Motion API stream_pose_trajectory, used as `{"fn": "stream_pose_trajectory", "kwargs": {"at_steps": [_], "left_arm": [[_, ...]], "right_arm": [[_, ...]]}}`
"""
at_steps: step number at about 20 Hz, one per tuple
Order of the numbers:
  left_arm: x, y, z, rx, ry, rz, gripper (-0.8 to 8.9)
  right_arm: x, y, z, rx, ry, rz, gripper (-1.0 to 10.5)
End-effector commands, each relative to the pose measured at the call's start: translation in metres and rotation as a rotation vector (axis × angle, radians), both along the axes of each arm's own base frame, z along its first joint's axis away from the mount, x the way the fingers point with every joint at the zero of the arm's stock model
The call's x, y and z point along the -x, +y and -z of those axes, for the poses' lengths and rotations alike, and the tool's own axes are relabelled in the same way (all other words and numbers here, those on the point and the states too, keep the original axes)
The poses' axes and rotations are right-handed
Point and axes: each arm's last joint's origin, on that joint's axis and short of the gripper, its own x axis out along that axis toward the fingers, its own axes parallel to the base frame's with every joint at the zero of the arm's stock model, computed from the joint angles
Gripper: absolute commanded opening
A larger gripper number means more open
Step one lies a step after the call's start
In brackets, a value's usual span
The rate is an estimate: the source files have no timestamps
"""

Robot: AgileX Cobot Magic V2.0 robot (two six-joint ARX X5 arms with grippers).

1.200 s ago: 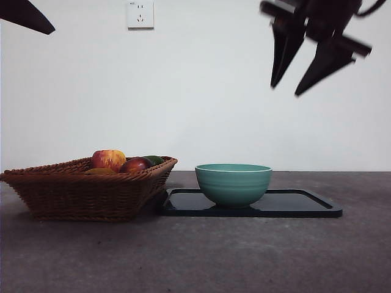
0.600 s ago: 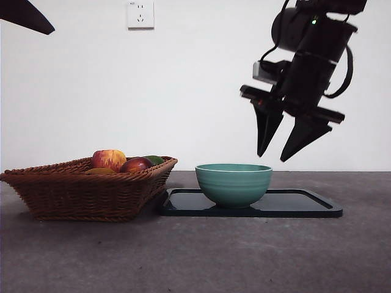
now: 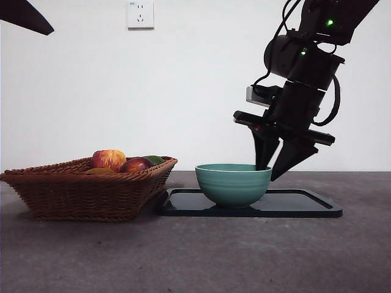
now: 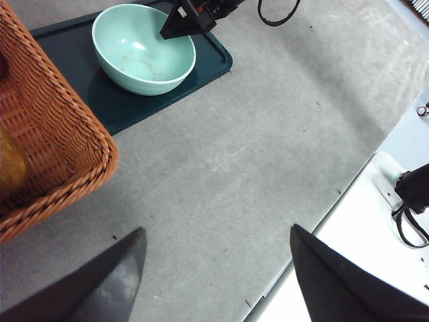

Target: Pick up the wifruite, put it on the bowl, pick up the plate, put it on desk

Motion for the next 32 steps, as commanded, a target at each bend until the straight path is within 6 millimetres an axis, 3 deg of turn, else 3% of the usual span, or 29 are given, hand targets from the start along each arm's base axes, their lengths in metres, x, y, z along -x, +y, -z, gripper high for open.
{"fn": "stream_pose_trajectory", "kwargs": {"at_steps": [1, 6, 10, 15, 19, 21, 24, 32], "left_arm": [[-0.001, -0.001, -0.004, 0.005, -0.016, 0.018, 3.44], [0.0, -0.001, -0.002, -0.004, 0.002, 0.018, 3.44], [0.0, -0.001, -0.002, -0.004, 0.001, 0.018, 3.44], [0.0, -0.001, -0.002, -0.004, 0.001, 0.018, 3.44], [0.0, -0.001, -0.002, -0.004, 0.001, 0.018, 3.44], [0.0, -0.001, -0.002, -0.004, 0.001, 0.018, 3.44], [0.0, -0.001, -0.002, -0.004, 0.001, 0.018, 3.44], [0.0, -0.001, -0.002, -0.004, 0.002, 0.018, 3.44]], "right_arm": [[-0.004, 0.004, 0.001, 0.002, -0.014, -0.018, 0.1], [-0.002, 0.003, -0.009, -0.009, -0.046, -0.018, 0.1], [0.015, 0.0, -0.049, -0.035, -0.116, -0.027, 0.1], [0.066, -0.002, -0.111, -0.056, -0.198, -0.093, 0.1], [0.11, 0.001, -0.132, -0.058, -0.209, -0.158, 0.1], [0.126, 0.003, -0.128, -0.038, -0.216, -0.175, 0.1], [0.143, 0.005, -0.106, -0.014, -0.199, -0.202, 0.1], [0.155, 0.012, -0.033, -0.017, -0.155, -0.196, 0.1]]}}
